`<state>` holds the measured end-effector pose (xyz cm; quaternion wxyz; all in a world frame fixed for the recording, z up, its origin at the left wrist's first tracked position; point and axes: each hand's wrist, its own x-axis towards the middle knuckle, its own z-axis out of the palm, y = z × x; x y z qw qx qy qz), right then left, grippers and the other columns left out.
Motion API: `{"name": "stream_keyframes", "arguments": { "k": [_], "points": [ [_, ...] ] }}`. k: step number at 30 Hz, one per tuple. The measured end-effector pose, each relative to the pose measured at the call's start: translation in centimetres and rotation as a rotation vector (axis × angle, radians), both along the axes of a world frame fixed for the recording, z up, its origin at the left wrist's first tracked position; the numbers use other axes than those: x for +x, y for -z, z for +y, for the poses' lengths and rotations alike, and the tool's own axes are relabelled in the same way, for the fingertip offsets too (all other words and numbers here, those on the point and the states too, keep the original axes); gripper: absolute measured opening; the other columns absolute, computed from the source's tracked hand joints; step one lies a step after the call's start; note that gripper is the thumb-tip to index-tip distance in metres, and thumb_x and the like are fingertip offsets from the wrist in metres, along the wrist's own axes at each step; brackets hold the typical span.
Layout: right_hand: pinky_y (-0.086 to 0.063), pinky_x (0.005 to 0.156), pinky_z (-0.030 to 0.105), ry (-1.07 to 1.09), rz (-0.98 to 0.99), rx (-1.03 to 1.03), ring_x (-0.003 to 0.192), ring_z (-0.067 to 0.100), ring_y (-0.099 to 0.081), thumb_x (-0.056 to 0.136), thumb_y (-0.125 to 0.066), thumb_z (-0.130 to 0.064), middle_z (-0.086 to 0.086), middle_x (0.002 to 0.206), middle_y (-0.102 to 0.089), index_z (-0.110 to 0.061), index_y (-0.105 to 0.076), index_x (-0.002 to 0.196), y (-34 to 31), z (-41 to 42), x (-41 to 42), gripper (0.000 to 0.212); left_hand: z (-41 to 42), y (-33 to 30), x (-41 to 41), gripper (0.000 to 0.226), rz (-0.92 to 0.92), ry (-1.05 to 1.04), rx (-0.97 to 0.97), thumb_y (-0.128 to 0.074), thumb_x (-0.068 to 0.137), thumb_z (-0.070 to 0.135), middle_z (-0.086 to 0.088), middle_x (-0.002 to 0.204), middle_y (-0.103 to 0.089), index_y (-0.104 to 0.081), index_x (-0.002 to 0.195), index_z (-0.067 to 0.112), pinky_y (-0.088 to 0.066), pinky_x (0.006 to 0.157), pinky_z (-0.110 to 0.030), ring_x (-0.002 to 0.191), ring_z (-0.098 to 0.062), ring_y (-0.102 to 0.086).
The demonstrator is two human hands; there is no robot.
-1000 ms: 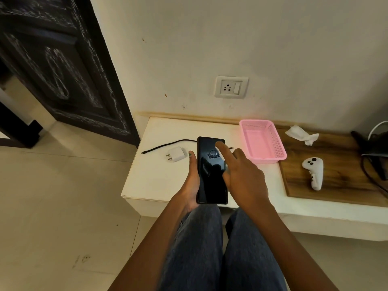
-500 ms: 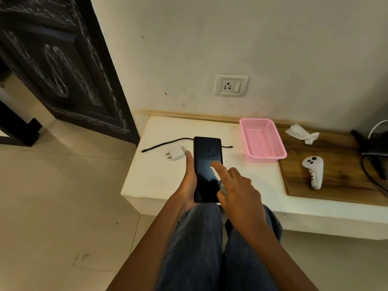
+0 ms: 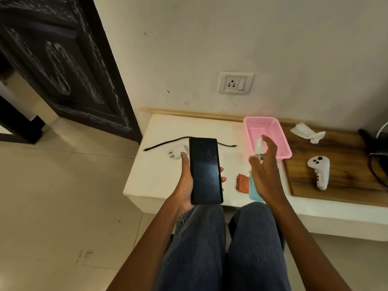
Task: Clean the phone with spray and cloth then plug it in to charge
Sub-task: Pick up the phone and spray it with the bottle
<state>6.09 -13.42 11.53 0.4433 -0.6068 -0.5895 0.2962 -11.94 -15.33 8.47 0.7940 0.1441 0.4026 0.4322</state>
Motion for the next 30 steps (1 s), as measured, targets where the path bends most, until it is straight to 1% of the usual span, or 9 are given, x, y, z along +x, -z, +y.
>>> {"name": "stream_keyframes", "arguments": {
  "k": [2, 3, 5, 7, 9, 11, 16, 24, 30],
  "points": [
    [-0.045, 0.1, 0.043, 0.013, 0.057, -0.094, 0.116, 0.02, -0.049, 0.096, -0.046, -0.009, 0.011, 0.138, -0.035, -0.017, -0.015, 0.143, 1.4, 2.2, 0.8, 0.056, 0.1, 0.4, -0.5, 0.092, 0.005, -0.01, 0.002, -0.024, 0.07, 0.084, -0.014, 0.123, -0.063, -0.067, 0.115, 0.016, -0.045, 0.098, -0.05, 0.106, -0.031, -0.063],
    [-0.042, 0.102, 0.049, 0.026, 0.044, -0.142, 0.12, 0.027, -0.046, 0.095, -0.048, -0.012, 0.012, 0.14, -0.035, -0.016, -0.017, 0.142, 2.2, 3.3, 1.0, 0.057, 0.2, 0.5, -0.7, 0.091, 0.005, -0.014, 0.001, -0.024, 0.071, 0.084, -0.013, 0.122, -0.064, -0.068, 0.114, 0.017, -0.046, 0.097, -0.05, 0.105, -0.031, -0.064],
    [-0.044, 0.1, 0.046, 0.051, 0.03, -0.222, 0.114, 0.028, -0.05, 0.091, -0.057, -0.016, 0.014, 0.125, -0.046, -0.013, -0.032, 0.135, 3.7, 5.0, 1.0, 0.051, 0.2, 0.8, -1.1, 0.091, 0.001, -0.02, -0.005, -0.026, 0.069, 0.084, -0.012, 0.121, -0.066, -0.068, 0.114, 0.018, -0.046, 0.098, -0.05, 0.105, -0.03, -0.065],
    [-0.048, 0.092, 0.039, 0.062, 0.002, -0.278, 0.103, 0.029, -0.055, 0.085, -0.065, -0.017, 0.016, 0.109, -0.052, -0.006, -0.044, 0.12, 5.3, 6.3, 0.7, 0.043, 0.4, 1.0, -1.4, 0.092, 0.003, -0.02, -0.006, -0.028, 0.066, 0.085, -0.012, 0.12, -0.066, -0.067, 0.115, 0.018, -0.045, 0.099, -0.05, 0.107, -0.031, -0.064],
    [-0.047, 0.086, 0.035, 0.065, -0.065, -0.3, 0.101, 0.028, -0.055, 0.081, -0.07, -0.017, 0.017, 0.11, -0.054, -0.003, -0.048, 0.116, 7.0, 7.4, 0.5, 0.044, 0.4, 1.2, -1.6, 0.091, 0.008, -0.019, -0.005, -0.029, 0.064, 0.084, -0.012, 0.121, -0.066, -0.067, 0.116, 0.019, -0.046, 0.098, -0.05, 0.108, -0.032, -0.064],
    [-0.047, 0.088, 0.035, 0.075, -0.067, -0.302, 0.102, 0.028, -0.055, 0.079, -0.072, -0.015, 0.018, 0.113, -0.055, -0.002, -0.049, 0.117, 8.3, 8.2, 0.4, 0.046, 0.5, 1.3, -1.9, 0.09, 0.009, -0.015, 0.003, -0.029, 0.064, 0.085, -0.012, 0.121, -0.066, -0.068, 0.115, 0.02, -0.048, 0.096, -0.05, 0.108, -0.032, -0.064],
    [-0.048, 0.082, 0.038, 0.073, -0.103, -0.274, 0.091, 0.033, -0.056, 0.074, -0.074, -0.007, 0.021, 0.101, -0.058, 0.0, -0.054, 0.102, 10.5, 9.8, 0.4, 0.035, 0.8, 1.5, -2.4, 0.09, 0.017, -0.019, 0.01, -0.033, 0.061, 0.084, -0.013, 0.121, -0.066, -0.068, 0.115, 0.021, -0.049, 0.095, -0.051, 0.109, -0.032, -0.063],
    [-0.05, 0.083, 0.042, 0.019, -0.104, -0.277, 0.091, 0.031, -0.056, 0.071, -0.078, -0.012, 0.019, 0.104, -0.058, -0.003, -0.055, 0.107, 11.0, 10.1, 1.1, 0.043, 1.3, 1.9, -2.1, 0.092, 0.025, -0.014, 0.004, -0.03, 0.064, 0.084, -0.013, 0.122, -0.064, -0.066, 0.118, 0.02, -0.044, 0.1, -0.052, 0.11, -0.031, -0.062],
    [-0.046, 0.096, 0.044, -0.075, -0.125, -0.358, 0.11, 0.029, -0.05, 0.07, -0.08, -0.018, 0.015, 0.124, -0.051, -0.006, -0.045, 0.126, 10.7, 9.3, 2.3, 0.067, 1.2, 2.0, -1.4, 0.092, 0.018, 0.0, -0.002, -0.028, 0.066, 0.083, -0.013, 0.124, -0.063, -0.064, 0.12, 0.019, -0.046, 0.098, -0.051, 0.111, -0.031, -0.061]
  ]
}}
